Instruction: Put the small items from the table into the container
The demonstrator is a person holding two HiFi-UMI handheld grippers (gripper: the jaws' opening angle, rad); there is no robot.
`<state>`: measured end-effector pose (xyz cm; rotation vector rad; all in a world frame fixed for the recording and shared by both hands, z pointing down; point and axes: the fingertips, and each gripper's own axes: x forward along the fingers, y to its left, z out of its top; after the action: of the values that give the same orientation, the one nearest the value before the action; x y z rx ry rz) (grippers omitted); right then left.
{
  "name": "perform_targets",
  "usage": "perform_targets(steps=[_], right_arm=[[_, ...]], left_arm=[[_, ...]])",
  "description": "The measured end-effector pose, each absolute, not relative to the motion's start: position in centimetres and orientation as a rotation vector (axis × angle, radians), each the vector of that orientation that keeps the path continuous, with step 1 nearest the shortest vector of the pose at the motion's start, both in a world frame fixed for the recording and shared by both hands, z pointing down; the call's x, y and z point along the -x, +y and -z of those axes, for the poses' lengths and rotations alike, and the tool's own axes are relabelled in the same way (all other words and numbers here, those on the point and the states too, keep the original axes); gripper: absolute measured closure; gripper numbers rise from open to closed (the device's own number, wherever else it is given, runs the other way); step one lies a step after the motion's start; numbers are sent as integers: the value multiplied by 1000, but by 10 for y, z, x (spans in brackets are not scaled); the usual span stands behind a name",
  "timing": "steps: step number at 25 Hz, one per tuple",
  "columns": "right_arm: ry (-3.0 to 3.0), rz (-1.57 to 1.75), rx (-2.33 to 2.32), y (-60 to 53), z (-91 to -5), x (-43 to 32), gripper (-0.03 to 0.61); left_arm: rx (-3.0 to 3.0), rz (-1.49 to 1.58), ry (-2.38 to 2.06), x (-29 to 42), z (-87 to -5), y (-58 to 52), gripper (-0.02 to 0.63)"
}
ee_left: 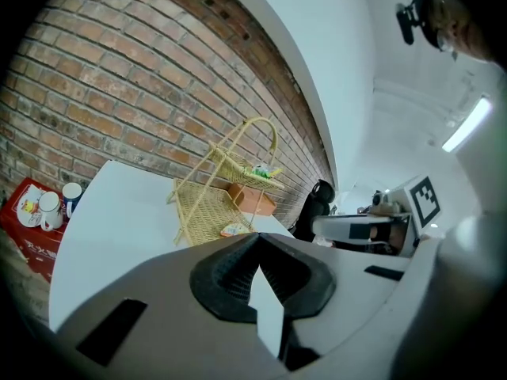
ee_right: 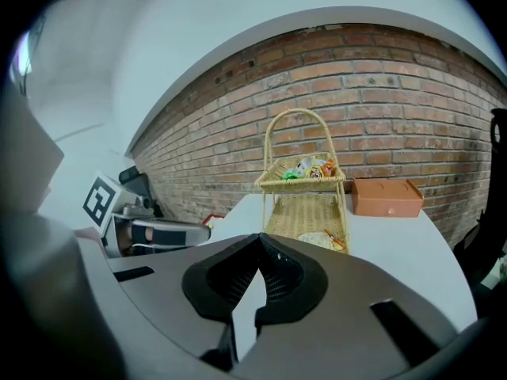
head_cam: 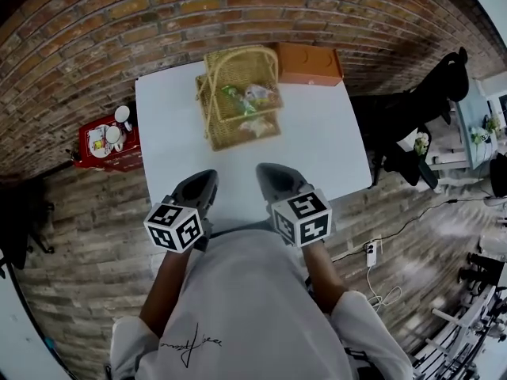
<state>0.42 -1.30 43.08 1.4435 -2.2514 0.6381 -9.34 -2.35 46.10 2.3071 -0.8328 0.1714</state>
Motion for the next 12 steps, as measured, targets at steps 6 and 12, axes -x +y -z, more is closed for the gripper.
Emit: perform_targets(steps=[6, 12], right_arm=[[-2232, -684, -1457, 6, -450, 0, 558], [-2234, -688, -1454, 12, -452, 1, 558]], left_arm=[[-2317, -175, -811, 90, -457, -12, 604], [-2320, -180, -819, 93, -457, -9, 604]])
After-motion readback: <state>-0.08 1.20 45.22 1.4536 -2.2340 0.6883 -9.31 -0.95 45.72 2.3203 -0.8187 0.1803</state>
